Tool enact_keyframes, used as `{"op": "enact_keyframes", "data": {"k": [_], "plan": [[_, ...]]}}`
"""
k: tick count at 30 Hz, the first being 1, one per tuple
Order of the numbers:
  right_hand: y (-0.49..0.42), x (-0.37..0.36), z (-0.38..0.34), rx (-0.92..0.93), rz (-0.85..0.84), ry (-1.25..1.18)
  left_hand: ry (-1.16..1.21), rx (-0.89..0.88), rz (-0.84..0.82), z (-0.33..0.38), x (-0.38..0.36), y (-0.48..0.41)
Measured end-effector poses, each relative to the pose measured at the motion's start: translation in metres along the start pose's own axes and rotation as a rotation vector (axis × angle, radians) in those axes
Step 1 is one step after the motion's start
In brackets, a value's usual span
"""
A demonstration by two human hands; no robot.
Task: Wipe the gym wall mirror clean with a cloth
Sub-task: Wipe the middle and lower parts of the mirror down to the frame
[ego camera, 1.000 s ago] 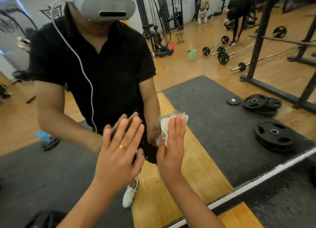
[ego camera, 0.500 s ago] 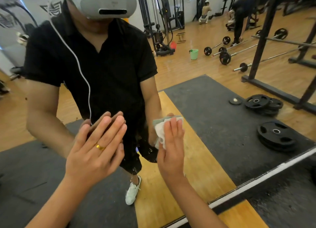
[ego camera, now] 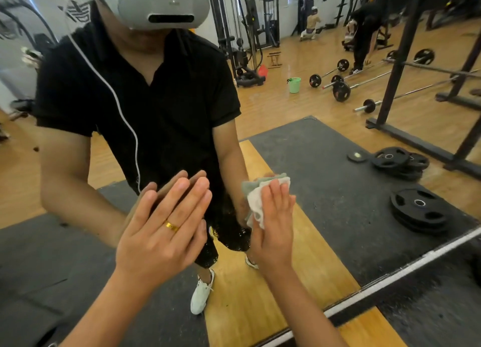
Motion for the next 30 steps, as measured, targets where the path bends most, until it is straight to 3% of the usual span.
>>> {"op": "enact_keyframes", "data": {"k": [2, 8, 11, 16, 18, 23, 30], "plan": [[-0.009, 0.014, 0.016, -0.025, 0.019, 0.022, -0.007, 0.009, 0.01, -0.001, 0.0, -0.001], [-0.004, 0.008, 0.004, -0.521, 0.397, -0.236, 0.005, 0.03, 0.023, 0.007, 0.001, -0.011], [0.025, -0.025, -0.035, -0.469, 0.265, -0.23, 0.03, 0.029, -0.004, 0.004, 0.003, -0.008], [0.029, -0.028, -0.022, -0.117, 0.038, -0.057, 0.063, 0.052, -0.001, 0.0, 0.006, -0.01], [0.017, -0.016, -0.012, -0.136, 0.062, -0.043, 0.076, 0.05, -0.01, 0.0, 0.006, -0.01], [0.015, -0.024, -0.034, -0.391, 0.249, -0.172, 0.05, 0.029, -0.022, -0.001, 0.005, -0.008], [0.047, -0.036, -0.036, -0.255, 0.036, -0.139, 0.205, 0.008, -0.038, -0.024, 0.028, 0.008]]}}
Point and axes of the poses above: each hand's wrist, its own y-axis away from the middle knuckle, its own x-axis out of the back of the hand, z = x × y, the point moved 6 cm from there along -y, towards the middle knuckle, and after that the axes turned 3 degrees about -y, right-handed, at the moved point
